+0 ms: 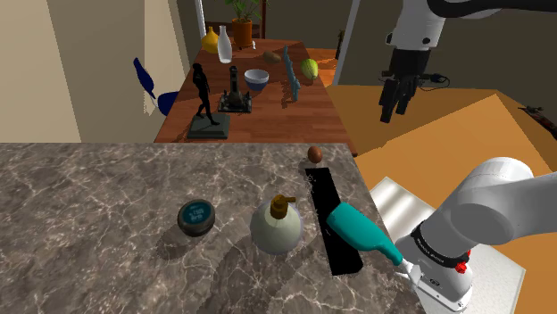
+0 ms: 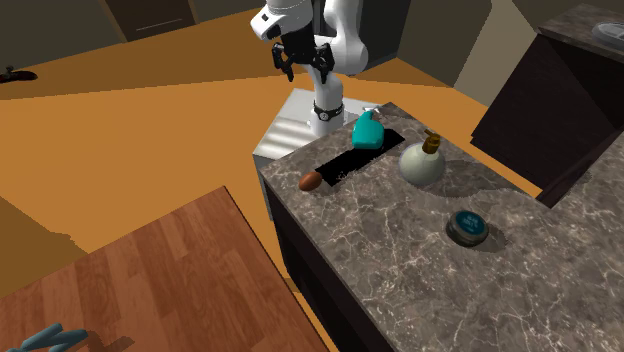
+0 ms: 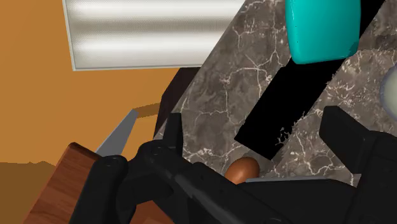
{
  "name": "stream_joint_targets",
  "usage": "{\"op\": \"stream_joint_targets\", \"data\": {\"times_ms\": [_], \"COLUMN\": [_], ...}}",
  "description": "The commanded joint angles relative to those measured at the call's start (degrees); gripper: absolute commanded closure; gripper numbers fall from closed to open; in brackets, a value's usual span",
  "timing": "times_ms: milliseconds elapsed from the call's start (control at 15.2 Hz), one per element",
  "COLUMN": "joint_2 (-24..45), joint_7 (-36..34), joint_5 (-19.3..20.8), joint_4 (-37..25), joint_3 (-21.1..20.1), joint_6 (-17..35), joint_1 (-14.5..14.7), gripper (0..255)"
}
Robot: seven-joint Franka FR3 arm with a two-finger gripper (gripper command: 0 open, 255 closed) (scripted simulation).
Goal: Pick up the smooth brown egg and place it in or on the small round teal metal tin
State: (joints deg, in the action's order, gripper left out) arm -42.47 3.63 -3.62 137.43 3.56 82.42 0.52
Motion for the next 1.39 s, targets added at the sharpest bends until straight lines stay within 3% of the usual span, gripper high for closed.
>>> {"op": "stream_joint_targets", "data": {"times_ms": [0,660,1254,1320], "joint_2": [0.0,5.4,21.4,21.9], "joint_7": [0.0,-2.1,-4.7,-4.7], "joint_5": [0.0,-2.2,-2.8,-2.8], "joint_4": [0.0,13.4,16.4,16.4], "joint_3": [0.0,-4.3,-8.4,-8.5], "joint_6": [0.0,29.7,58.5,59.2], "joint_1": [0.0,1.7,2.7,2.7], "gripper": [0,0,0,0]}}
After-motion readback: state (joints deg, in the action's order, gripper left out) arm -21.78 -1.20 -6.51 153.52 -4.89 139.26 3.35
